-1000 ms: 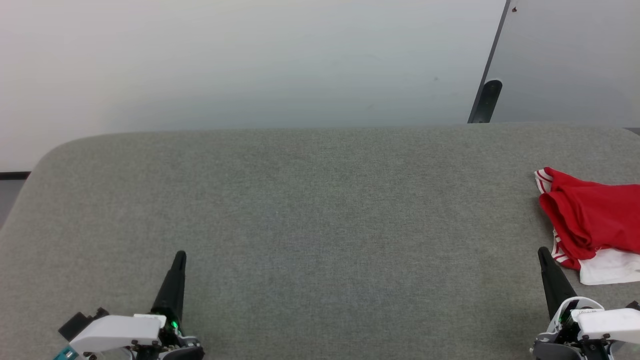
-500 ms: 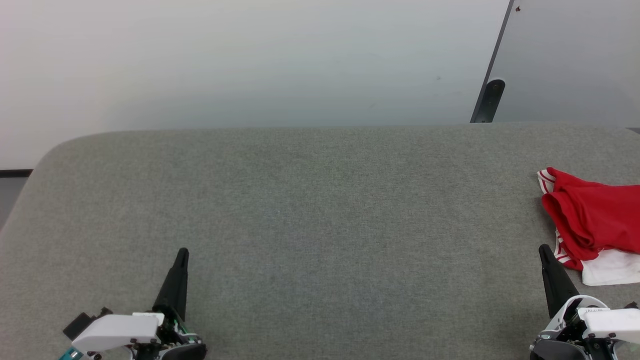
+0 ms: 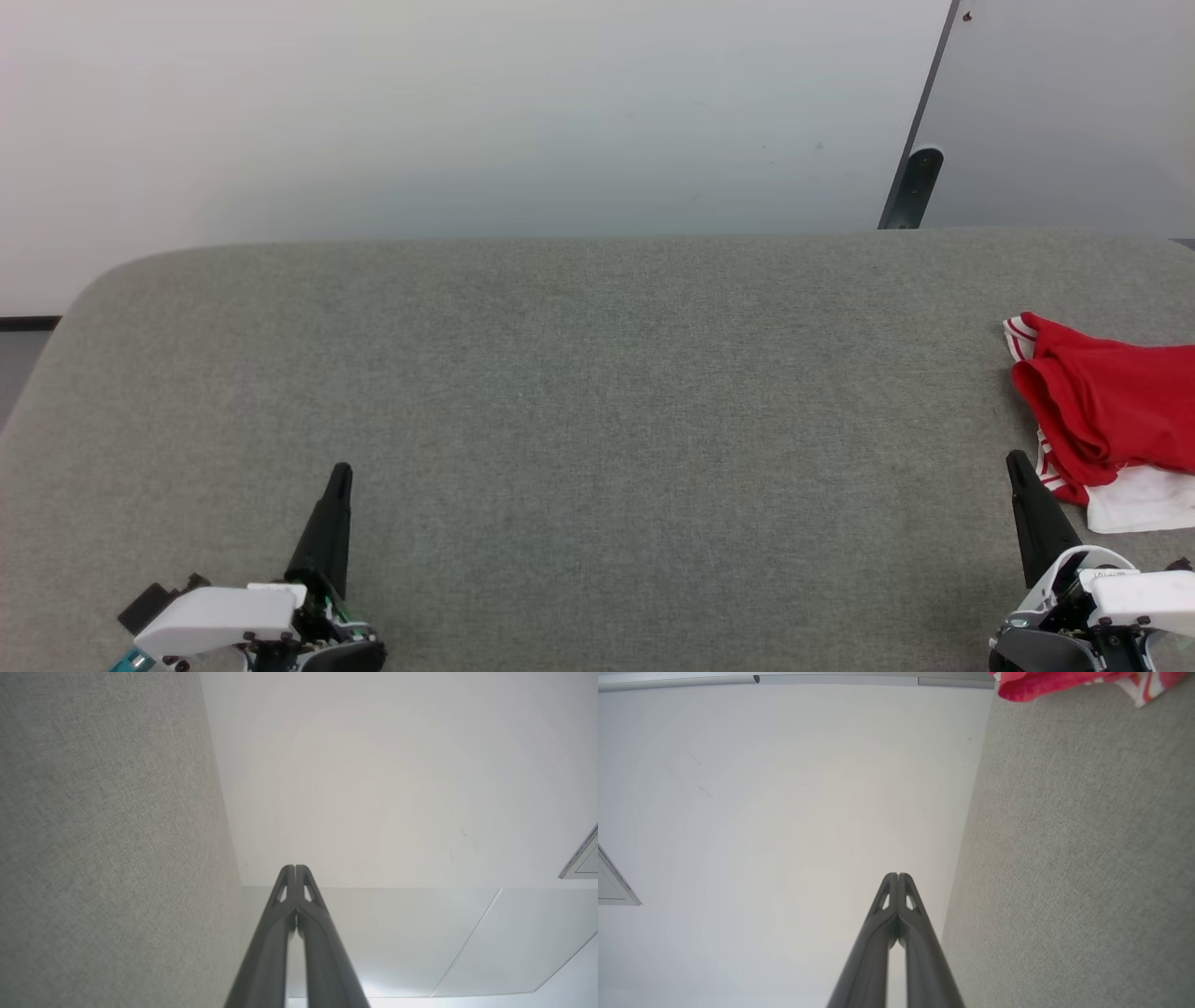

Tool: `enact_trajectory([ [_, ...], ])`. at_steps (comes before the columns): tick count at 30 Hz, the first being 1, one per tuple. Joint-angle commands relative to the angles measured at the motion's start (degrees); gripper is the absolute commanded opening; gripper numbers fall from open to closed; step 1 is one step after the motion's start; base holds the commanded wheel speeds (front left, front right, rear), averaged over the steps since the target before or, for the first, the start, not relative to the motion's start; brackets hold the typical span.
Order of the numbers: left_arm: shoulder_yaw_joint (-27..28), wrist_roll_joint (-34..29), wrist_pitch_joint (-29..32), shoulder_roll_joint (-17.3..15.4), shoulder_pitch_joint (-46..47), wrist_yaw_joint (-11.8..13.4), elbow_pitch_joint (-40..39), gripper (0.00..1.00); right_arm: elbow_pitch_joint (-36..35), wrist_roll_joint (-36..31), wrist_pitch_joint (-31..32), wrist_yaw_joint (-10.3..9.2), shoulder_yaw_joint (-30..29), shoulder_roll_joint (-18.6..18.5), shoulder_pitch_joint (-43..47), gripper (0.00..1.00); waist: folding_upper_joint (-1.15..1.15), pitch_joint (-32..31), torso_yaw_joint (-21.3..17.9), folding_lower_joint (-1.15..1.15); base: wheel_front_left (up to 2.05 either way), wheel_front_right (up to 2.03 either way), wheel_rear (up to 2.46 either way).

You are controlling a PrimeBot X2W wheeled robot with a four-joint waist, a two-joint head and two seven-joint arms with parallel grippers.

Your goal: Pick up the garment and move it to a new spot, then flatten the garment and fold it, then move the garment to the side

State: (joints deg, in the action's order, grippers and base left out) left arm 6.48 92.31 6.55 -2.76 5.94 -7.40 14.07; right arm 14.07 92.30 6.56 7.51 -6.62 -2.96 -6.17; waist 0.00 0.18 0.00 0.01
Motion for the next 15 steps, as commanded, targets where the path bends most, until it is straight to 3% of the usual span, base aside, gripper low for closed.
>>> enact_trajectory([
  [1, 0.18, 0.17, 0.19, -0.06, 0.61, -0.16, -0.07, 0.00, -0.13, 0.20, 0.13, -0.04, 0.05, 0.24, -0.11, 0.00, 0.00, 0.00, 0.00, -0.01, 0.00, 0.00, 0.00],
  [15, 0.17, 0.17, 0.18, -0.06, 0.60, -0.16, -0.07, 0.00, -0.13, 0.20, 0.13, -0.03, 0.05, 0.24, -0.11, 0.00, 0.00, 0.00, 0.00, -0.01, 0.00, 0.00, 0.00],
])
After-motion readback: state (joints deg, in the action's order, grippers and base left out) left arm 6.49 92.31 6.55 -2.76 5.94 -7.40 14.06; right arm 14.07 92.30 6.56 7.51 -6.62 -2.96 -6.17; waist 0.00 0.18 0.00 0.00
